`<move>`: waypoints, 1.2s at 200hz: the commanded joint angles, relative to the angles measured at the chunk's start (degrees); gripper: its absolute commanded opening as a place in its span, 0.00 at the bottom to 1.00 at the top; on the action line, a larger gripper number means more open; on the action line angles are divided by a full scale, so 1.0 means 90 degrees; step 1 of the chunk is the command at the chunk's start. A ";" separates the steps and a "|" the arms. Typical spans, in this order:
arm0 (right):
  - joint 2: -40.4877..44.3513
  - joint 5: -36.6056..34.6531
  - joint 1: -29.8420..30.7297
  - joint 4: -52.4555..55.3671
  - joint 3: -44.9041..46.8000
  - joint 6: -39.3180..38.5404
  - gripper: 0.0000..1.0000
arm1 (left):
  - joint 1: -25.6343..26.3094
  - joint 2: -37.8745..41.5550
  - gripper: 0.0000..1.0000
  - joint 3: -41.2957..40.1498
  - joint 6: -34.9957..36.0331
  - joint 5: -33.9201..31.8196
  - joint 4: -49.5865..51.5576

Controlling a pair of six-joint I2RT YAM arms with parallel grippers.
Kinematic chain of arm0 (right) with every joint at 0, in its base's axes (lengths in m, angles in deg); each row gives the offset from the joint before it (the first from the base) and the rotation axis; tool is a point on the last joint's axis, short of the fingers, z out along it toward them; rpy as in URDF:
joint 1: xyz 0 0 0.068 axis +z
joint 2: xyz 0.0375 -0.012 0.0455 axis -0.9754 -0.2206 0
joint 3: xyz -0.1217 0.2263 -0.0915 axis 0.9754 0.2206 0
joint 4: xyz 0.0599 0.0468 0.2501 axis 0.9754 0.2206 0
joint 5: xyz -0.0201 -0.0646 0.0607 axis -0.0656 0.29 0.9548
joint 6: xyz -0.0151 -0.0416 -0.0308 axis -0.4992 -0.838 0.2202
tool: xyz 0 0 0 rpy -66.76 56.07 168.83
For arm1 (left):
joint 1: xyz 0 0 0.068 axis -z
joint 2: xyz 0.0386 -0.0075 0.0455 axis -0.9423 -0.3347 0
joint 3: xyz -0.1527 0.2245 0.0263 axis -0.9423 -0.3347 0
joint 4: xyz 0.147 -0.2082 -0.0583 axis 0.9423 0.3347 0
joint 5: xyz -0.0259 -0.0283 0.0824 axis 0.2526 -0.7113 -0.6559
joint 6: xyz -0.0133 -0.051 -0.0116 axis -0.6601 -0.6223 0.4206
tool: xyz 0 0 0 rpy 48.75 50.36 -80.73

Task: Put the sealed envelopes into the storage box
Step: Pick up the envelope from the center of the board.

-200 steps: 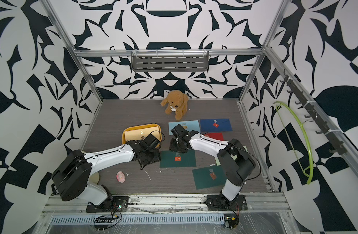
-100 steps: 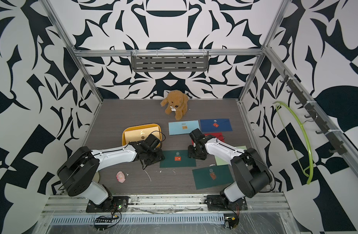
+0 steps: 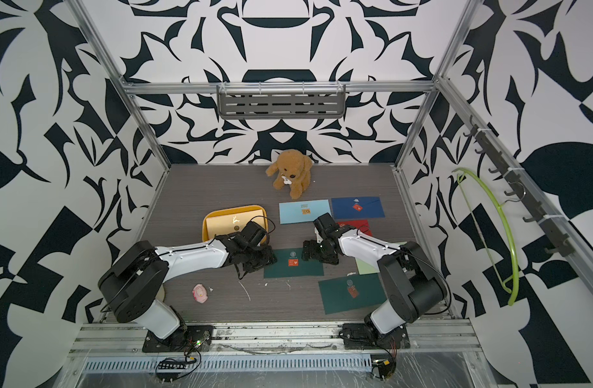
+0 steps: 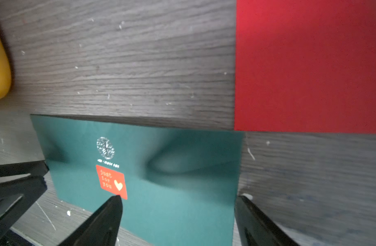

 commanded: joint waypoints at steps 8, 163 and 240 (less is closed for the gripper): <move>-0.0173 0.0429 0.0053 -0.0195 0.0199 0.0083 0.89 | -0.0011 -0.0478 0.59 -0.0320 0.0138 0.0071 0.0319; -0.0330 -0.0326 0.1073 -0.0191 -0.0149 0.0190 0.95 | -0.0050 -0.0608 0.59 -0.0184 0.0322 0.0215 0.0330; -0.0493 -0.1027 0.1372 -0.0081 -0.0120 -0.0167 0.72 | -0.0292 -0.0191 0.58 -0.0066 0.0753 0.0245 0.0681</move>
